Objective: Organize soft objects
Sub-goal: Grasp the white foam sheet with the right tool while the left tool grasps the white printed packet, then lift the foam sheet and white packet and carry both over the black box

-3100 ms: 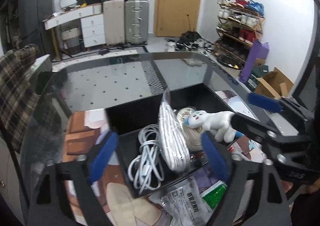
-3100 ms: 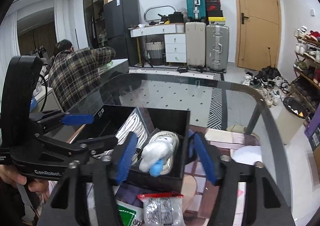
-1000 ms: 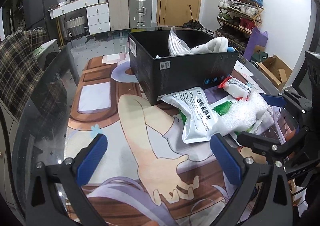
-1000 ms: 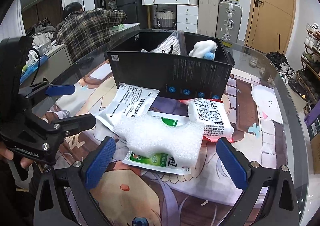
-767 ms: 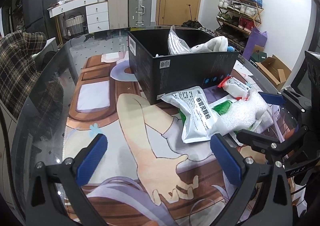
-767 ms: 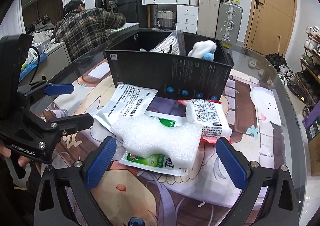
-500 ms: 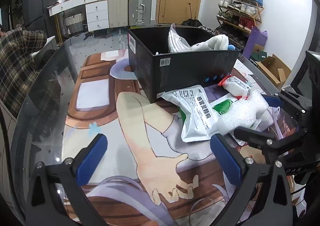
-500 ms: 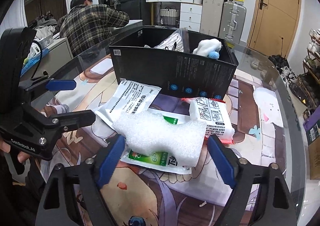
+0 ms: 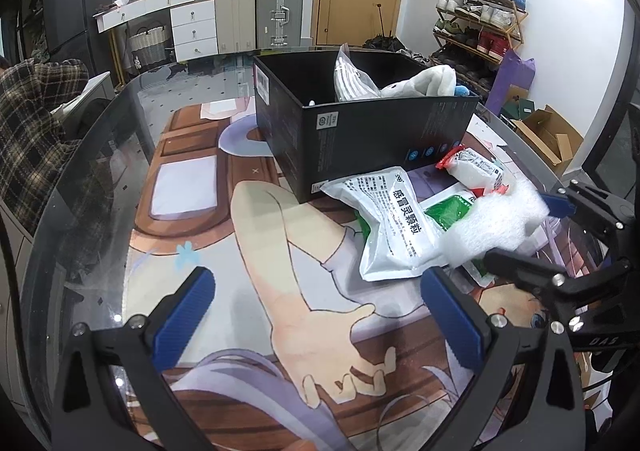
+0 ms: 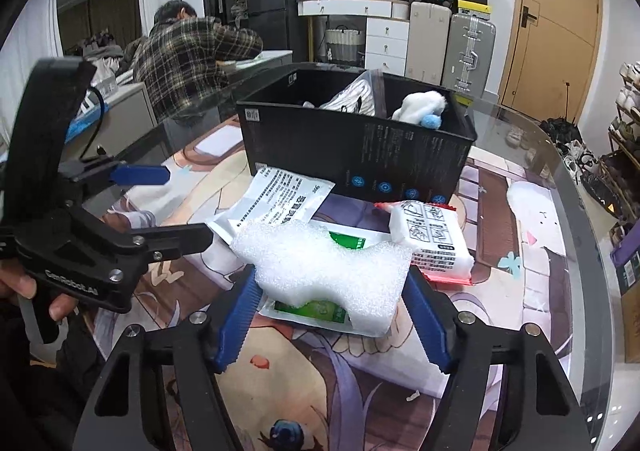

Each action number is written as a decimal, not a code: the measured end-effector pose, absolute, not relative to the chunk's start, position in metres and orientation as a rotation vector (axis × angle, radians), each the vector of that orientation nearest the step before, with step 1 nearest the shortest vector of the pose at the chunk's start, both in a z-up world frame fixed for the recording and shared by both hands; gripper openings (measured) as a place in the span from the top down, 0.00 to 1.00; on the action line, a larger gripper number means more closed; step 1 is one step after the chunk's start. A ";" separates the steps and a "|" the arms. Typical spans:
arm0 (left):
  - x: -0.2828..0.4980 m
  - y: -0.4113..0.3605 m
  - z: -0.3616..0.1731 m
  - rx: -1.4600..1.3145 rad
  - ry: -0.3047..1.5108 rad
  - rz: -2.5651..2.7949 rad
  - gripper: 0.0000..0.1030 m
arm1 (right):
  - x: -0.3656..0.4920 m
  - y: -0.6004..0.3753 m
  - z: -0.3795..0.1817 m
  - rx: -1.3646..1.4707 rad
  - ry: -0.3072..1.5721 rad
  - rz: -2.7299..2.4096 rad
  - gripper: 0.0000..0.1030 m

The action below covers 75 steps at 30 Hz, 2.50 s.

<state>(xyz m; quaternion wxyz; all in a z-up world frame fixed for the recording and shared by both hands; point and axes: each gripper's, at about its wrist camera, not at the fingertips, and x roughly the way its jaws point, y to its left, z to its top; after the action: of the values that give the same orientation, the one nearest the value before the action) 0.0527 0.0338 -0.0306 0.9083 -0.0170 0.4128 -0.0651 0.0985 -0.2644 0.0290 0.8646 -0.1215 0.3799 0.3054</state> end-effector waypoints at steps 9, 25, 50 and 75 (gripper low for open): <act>0.063 0.016 -0.029 0.000 0.899 -0.136 0.00 | 0.086 -0.291 0.046 -0.172 0.739 0.604 0.30; 0.111 -0.011 -0.038 0.009 0.970 -0.052 0.00 | 0.084 -0.322 0.050 -0.111 0.730 0.541 0.30; 0.091 0.002 -0.039 0.047 0.940 -0.118 0.39 | 0.088 -0.310 0.051 -0.128 0.726 0.555 0.30; 0.051 0.022 -0.006 -0.035 0.845 -0.213 0.76 | 0.073 -0.299 0.061 -0.141 0.691 0.565 0.30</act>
<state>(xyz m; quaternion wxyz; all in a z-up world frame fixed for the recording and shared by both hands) 0.0511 0.0222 -0.0059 0.9064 -0.0170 0.4093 -0.1030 0.0726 -0.2994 0.0608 0.8996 -0.0682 0.3338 0.2732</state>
